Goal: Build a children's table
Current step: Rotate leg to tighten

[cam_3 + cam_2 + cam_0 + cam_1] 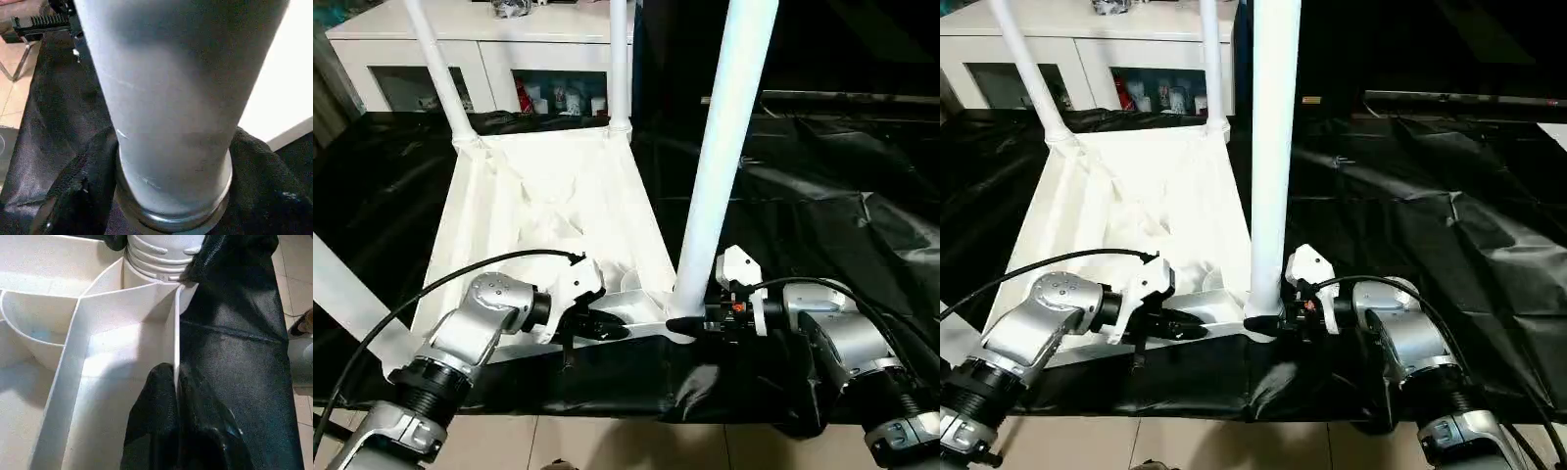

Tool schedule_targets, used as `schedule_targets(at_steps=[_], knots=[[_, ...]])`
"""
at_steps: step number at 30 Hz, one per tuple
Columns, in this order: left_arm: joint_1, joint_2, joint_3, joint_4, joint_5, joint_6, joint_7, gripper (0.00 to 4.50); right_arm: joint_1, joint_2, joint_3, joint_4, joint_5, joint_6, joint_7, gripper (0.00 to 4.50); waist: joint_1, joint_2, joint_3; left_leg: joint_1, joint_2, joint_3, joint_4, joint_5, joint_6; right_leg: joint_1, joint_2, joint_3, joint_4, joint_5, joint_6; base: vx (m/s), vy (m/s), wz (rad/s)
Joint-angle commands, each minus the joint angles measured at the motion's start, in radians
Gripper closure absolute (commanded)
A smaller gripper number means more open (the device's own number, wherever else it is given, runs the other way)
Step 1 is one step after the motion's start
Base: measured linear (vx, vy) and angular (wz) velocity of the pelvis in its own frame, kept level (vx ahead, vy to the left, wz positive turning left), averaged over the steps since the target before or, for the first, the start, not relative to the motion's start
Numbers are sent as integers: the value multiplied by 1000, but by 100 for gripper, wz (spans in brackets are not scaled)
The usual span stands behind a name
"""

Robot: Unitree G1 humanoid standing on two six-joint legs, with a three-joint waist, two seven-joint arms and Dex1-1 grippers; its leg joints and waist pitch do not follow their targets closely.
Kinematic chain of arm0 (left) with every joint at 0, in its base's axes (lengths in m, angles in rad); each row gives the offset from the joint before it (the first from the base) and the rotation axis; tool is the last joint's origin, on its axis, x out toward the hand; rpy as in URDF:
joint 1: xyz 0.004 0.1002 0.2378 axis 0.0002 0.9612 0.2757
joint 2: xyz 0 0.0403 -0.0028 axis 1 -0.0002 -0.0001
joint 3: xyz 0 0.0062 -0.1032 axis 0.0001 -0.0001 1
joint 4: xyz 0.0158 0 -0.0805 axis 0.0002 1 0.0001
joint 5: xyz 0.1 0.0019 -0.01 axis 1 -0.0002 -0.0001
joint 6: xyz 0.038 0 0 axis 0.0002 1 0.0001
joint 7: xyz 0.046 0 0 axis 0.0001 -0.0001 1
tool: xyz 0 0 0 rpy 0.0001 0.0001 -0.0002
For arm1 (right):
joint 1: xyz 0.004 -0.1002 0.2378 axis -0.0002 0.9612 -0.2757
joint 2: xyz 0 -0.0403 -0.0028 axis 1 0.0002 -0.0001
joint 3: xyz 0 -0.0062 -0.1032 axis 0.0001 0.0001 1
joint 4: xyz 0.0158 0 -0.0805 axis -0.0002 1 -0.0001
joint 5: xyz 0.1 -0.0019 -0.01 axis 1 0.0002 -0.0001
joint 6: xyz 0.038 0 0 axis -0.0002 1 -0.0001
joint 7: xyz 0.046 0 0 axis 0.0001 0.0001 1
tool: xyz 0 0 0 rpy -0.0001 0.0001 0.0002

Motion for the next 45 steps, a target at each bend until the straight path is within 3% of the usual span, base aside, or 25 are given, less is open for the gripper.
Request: schedule_targets(at_steps=[1,4,7,8,9,11,12,15,18,20,23,28,31,33,37,40,45], knots=[[-6,-30,-2,-17,-14,-13,18,450,1,19,-1,-1,-4,13,-36,174,-5,-13,-65,25,40,-17,-67,-209,43,40,-50,38,-60,-183,-231,0,0,0],[-42,-89,23,61,28,-51,156,450,5,66,-21,27,-36,17,-172,175,-11,-14,-60,27,38,-17,-71,-246,26,36,-51,39,-70,-241,-217,0,0,0],[-86,-164,45,135,59,-54,307,450,10,146,-69,77,-53,40,-381,175,-17,-14,-54,30,34,-21,-76,-304,-7,35,-55,41,-83,-368,-176,0,0,0],[-89,-169,47,139,60,-52,317,450,11,151,-73,78,-53,43,-394,175,-19,-15,-55,37,34,-24,-76,-328,-21,31,-56,40,-87,-405,-164,0,0,0],[-117,-214,58,182,78,-39,411,450,19,207,-110,87,-48,73,-518,175,-24,-14,-54,33,33,-24,-77,-324,-21,32,-55,42,-88,-411,-153,0,0,0],[-138,-248,62,212,91,-30,476,450,27,249,-130,88,-53,85,-615,176,-23,-14,-55,42,32,-25,-76,-349,-28,25,-55,40,-95,-452,-142,0,0,0],[-143,-256,64,219,94,-28,492,450,29,259,-134,88,-55,86,-637,176,-22,-15,-56,38,31,-26,-76,-342,-27,28,-56,40,-95,-452,-136,0,0,0],[-174,-315,65,255,114,-25,570,450,36,346,-152,71,-48,70,-734,176,-23,-3,-55,37,31,-28,-80,-357,-26,23,-55,40,-100,-456,-122,0,0,0],[-185,-333,53,270,135,-39,579,450,47,388,-120,28,-48,18,-697,176,-22,-5,-57,35,33,-30,-83,-362,-23,25,-54,39,-98,-428,-118,0,0,0],[-185,-335,55,274,134,-40,577,450,49,389,-113,22,-51,9,-691,120,-23,-4,-57,33,33,-29,-84,-368,-20,25,-53,40,-97,-413,-124,0,0,0],[-173,-315,49,262,122,-48,520,450,49,367,-118,-14,-1,22,-611,93,-21,-10,-55,29,32,-29,-84,-362,-8,28,-55,41,-97,-416,-122,0,0,0],[-138,-259,36,215,109,-89,392,450,51,252,-79,-51,3,22,-417,51,-23,-14,-57,22,33,-29,-82,-328,14,35,-57,39,-96,-404,-118,0,0,0],[-83,-187,18,115,51,-99,219,450,49,125,-53,-48,-2,4,-243,51,-22,-16,-59,19,35,-27,-78,-290,29,38,-59,40,-89,-362,-143,0,0,0],[-56,-144,6,60,22,-85,132,450,44,78,-56,-55,10,8,-182,51,-23,-11,-61,17,40,-24,-76,-265,44,38,-54,39,-78,-291,-173,0,0,0],[-32,-90,-5,13,0,-71,54,450,37,38,-60,-68,27,26,-114,51,-20,-9,-65,20,42,-21,-71,-221,56,38,-49,38,-63,-192,-222,0,0,0],[-17,-63,-4,-9,-8,-59,22,450,36,16,-54,-77,41,55,-52,51,-13,-8,-69,22,43,-16,-63,-162,82,38,-46,37,-50,-84,-252,0,0,0],[9,-40,7,-49,-20,-38,-5,450,37,-9,-18,-68,47,52,30,77,-6,-18,-63,21,43,-16,-67,-208,62,40,-54,39,-59,-183,-238,0,0,0]])
